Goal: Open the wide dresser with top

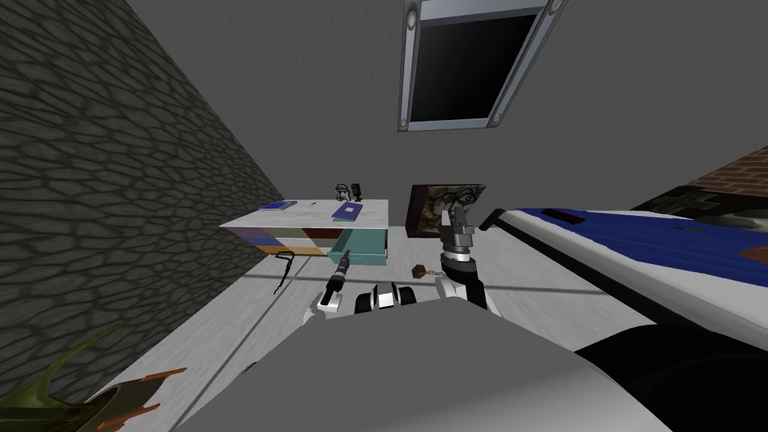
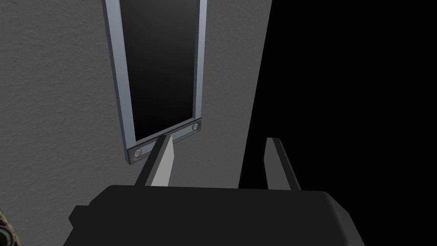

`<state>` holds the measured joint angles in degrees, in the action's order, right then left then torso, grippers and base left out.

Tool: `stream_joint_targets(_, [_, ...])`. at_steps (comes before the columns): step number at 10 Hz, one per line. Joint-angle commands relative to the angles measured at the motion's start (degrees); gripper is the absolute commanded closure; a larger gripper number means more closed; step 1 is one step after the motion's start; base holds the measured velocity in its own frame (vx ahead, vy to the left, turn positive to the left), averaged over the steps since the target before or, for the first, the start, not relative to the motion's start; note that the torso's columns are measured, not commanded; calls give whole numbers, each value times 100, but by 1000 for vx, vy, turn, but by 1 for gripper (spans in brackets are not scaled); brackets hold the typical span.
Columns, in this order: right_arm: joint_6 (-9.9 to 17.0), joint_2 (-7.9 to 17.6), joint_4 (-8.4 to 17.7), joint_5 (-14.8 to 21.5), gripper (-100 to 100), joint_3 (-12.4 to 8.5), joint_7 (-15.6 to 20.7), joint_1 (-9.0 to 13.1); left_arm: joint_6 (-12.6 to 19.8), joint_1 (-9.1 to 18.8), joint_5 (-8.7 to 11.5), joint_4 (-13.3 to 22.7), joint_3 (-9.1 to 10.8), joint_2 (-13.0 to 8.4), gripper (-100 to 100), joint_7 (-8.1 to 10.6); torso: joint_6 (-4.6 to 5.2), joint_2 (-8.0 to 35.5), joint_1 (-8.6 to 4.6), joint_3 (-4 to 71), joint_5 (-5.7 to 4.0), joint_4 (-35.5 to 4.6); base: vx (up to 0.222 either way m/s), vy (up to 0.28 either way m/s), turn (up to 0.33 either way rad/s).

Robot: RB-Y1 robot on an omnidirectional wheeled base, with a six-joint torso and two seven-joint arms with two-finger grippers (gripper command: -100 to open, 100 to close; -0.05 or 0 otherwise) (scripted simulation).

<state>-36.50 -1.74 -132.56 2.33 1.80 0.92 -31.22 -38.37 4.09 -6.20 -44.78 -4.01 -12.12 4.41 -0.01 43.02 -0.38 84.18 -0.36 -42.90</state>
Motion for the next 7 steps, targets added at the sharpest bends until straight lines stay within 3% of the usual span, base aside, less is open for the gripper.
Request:
stream_joint_targets(1, [0,0,0,0,0,0,0,0,-102,153,14,272,23,7,-100,-7,0,-18,4,9,3,8,-6,-1,-1])
stream_joint_targets(2, [0,0,0,0,0,0,0,0,-123,153,15,331,25,8,0,-11,0,-32,9,19,9,19,0,0,0])
stream_joint_targets(7, [0,0,0,0,0,0,0,-1,-70,107,13,374,18,13,0,-7,2,-65,32,35,31,53,0,0,0])
